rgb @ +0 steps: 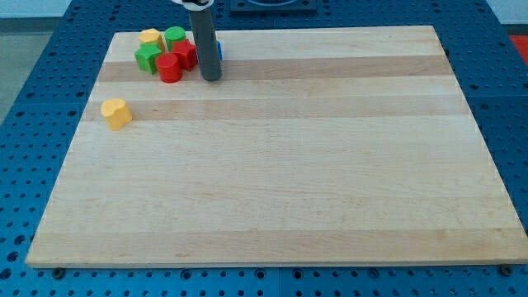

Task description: Move your arm to the yellow hexagon

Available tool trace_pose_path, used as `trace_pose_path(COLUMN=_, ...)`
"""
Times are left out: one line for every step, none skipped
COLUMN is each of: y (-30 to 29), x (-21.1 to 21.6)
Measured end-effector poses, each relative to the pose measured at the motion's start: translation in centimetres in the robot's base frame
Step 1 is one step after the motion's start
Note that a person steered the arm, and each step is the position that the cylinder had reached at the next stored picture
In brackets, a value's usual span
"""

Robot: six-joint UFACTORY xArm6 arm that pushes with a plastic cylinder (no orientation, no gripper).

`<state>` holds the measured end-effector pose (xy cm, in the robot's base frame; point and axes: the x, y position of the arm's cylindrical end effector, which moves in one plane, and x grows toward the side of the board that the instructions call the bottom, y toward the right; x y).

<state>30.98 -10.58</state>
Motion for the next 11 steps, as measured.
trace_pose_path(y=0.0, x=0.0)
trace_pose_path(y=-0.4, x=3.1)
trace_pose_path(y=-3.0, x=4.5)
trace_pose_path(y=-7.9, x=4.2)
trace_pose_path(y=-12.8, x=3.1)
trace_pose_path(y=-17.0, x=1.1)
trace_pose_path(y=-18.2, x=-2.8)
trace_pose_path(y=-18.1, x=-7.2)
trace_pose_path(y=-17.1, x=-11.4)
trace_pose_path(y=-14.2, x=-11.9)
trace_pose_path(y=-8.9, x=-11.8)
